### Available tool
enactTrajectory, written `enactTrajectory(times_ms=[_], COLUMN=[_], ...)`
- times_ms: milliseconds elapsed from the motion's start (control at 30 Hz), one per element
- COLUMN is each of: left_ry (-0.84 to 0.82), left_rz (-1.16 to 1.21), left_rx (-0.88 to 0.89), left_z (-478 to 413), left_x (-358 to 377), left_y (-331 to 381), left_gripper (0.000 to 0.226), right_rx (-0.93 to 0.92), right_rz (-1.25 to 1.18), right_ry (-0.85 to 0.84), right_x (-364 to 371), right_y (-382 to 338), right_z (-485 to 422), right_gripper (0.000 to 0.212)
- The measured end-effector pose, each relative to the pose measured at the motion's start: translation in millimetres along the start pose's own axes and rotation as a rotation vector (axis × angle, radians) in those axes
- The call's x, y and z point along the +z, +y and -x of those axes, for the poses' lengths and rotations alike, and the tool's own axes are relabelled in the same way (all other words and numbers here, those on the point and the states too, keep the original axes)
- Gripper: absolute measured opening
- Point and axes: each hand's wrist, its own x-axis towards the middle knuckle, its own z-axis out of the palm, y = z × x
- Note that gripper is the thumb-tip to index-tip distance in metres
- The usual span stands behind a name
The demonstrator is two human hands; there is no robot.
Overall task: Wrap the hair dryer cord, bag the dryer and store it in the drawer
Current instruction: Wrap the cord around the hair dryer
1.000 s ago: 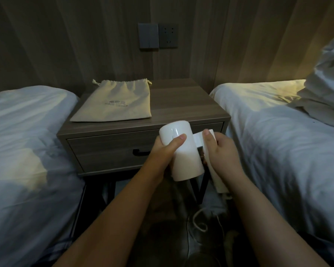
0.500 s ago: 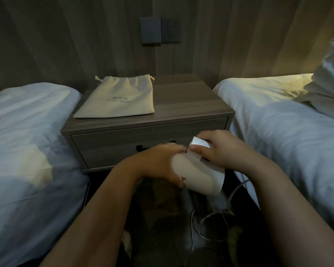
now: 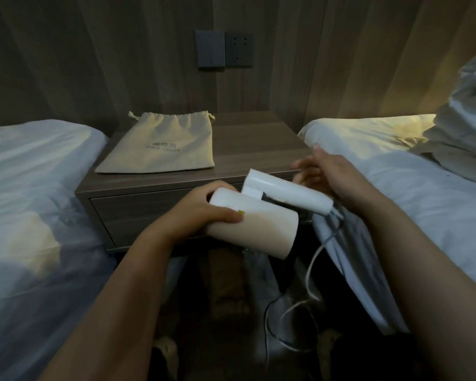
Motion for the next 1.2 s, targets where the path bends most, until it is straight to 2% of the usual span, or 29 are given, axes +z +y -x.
enactTrajectory(times_ms=[67, 133, 200, 267, 400, 467, 500, 567, 667, 767, 900, 967, 1100, 1200], left_ry=[0.081, 0.134, 0.164, 0.187, 0.163, 0.157, 0.159, 0.172, 0.219, 0.312, 0.389, 0.457, 0.596, 0.642], left_rz=[0.243, 0.425, 0.511, 0.573, 0.664, 0.703, 0.726, 0.776, 0.837, 0.775, 0.796, 0.769, 0.672, 0.483], left_rx=[-0.072, -0.162, -0.212, -0.248, -0.313, -0.346, -0.351, -0.329, -0.28, -0.266, -0.231, -0.201, -0.12, -0.071], left_z=[-1.5, -3.9, -5.8, -6.7, -5.1, -5.0, -4.6, -4.0, -3.4, -4.0, -5.1, -6.5, -7.1, -9.0], left_x=[-0.8, -0.6, 0.2, 2.5, 14.8, 21.5, 24.9, 29.3, 29.0, 28.1, 33.8, 34.7, 32.5, 31.1], left_y=[-2.6, -3.5, -2.3, -0.8, 4.6, 7.0, 8.9, 10.4, 11.9, 12.8, 14.2, 13.5, 11.0, 7.9], left_gripper=[0.045, 0.035, 0.024, 0.01, 0.019, 0.024, 0.026, 0.028, 0.028, 0.026, 0.027, 0.029, 0.018, 0.027], right_rx=[0.01, -0.014, -0.015, -0.025, -0.017, -0.019, -0.009, 0.06, 0.132, 0.1, 0.107, 0.05, -0.088, -0.124], right_rz=[-0.067, -0.154, -0.287, -0.362, -0.34, -0.246, -0.198, -0.112, 0.294, 0.576, 0.752, 0.883, 1.03, 1.06], right_ry=[-0.011, -0.092, -0.133, -0.053, 0.273, 0.341, 0.318, 0.168, -0.069, -0.2, -0.456, -0.463, -0.47, -0.469], right_x=[-14.9, -25.6, -29.5, -24.4, 2.1, 13.2, 17.8, 28.5, 46.3, 57.0, 69.2, 75.4, 80.4, 75.4], right_y=[9.8, 22.6, 31.1, 39.2, 45.3, 46.3, 47.2, 49.5, 50.8, 51.3, 47.1, 40.7, 18.1, 0.1], right_z=[-0.3, 2.8, 5.4, 4.5, 0.4, -0.7, -0.7, 1.2, 6.9, 9.6, 21.6, 27.3, 36.5, 41.1], right_gripper=[0.041, 0.024, 0.024, 0.023, 0.029, 0.034, 0.034, 0.026, 0.013, 0.034, 0.066, 0.054, 0.013, 0.01])
